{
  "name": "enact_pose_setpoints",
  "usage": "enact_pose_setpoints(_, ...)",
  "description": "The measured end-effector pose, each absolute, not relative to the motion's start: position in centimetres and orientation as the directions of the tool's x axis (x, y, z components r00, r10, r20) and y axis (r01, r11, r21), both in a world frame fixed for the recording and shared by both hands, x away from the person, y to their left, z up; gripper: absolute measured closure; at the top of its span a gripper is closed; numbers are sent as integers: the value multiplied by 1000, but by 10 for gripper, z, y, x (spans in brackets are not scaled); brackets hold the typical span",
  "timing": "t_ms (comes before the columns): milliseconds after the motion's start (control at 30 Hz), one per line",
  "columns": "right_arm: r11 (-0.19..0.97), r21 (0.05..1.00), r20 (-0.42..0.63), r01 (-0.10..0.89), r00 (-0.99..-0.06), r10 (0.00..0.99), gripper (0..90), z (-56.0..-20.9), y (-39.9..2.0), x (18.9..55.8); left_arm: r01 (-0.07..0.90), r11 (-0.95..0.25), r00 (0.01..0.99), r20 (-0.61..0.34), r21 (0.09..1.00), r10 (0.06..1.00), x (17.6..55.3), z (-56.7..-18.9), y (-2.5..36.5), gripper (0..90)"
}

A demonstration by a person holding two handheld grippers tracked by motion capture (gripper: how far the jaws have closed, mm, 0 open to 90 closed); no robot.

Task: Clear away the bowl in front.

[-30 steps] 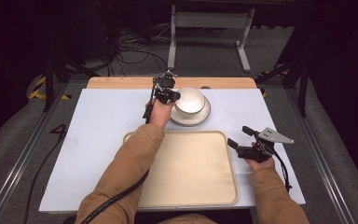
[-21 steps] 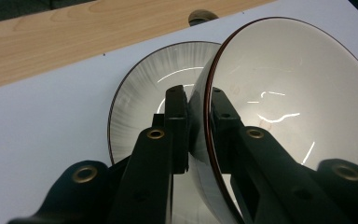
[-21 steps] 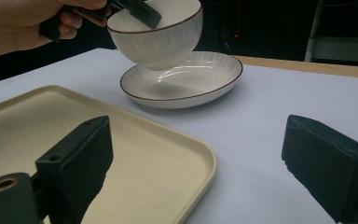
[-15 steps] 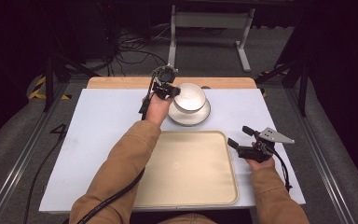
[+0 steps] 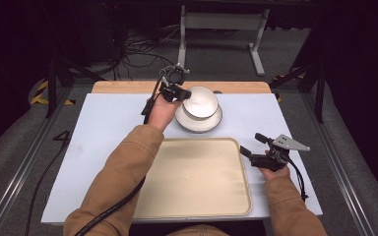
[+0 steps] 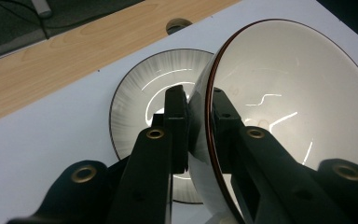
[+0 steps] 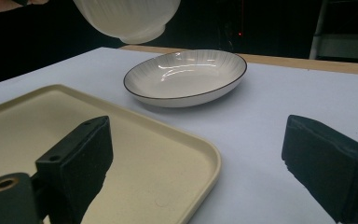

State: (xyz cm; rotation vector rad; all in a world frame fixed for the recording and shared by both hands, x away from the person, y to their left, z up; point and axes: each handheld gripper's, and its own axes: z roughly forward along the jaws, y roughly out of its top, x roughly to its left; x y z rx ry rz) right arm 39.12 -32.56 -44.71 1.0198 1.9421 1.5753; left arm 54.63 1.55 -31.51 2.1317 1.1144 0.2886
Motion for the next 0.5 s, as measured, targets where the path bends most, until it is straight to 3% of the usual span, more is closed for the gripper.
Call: enact_pose_setpoints(500,82,959,112,270,-634,765,92,-447,-326,391,585,-489,692,-85,647,717,520,-295,23,813)
